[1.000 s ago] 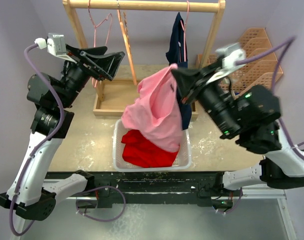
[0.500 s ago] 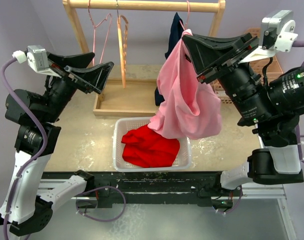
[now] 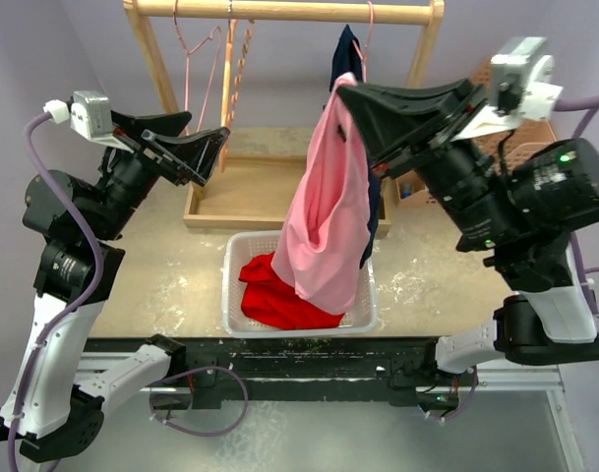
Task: Remove the t-shirt from the hanger
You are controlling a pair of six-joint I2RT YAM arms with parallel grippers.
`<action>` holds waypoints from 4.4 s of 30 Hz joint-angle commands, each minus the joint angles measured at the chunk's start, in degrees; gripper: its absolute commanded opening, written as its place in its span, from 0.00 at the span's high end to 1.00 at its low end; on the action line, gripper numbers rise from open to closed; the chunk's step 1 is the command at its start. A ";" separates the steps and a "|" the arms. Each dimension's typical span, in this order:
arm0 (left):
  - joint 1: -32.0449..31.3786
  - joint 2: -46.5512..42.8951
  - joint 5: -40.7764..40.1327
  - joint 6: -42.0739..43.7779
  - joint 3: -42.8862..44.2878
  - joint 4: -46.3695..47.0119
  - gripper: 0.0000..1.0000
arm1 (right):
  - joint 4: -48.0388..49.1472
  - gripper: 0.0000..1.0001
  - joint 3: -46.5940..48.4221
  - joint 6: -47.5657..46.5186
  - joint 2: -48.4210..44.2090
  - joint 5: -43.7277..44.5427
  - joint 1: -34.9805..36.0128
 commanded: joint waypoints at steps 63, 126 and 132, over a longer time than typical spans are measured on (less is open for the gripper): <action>-10.66 27.21 11.96 6.58 21.02 -1.08 0.01 | -17.71 0.31 -60.84 41.38 -1.58 0.18 -0.24; -20.00 61.40 -20.66 22.47 47.26 4.44 1.00 | -5.90 0.27 -70.63 42.20 -12.07 -4.95 6.88; -19.22 58.58 -22.68 25.75 45.91 9.73 1.00 | -6.13 0.27 -70.03 41.89 -12.12 -3.60 7.11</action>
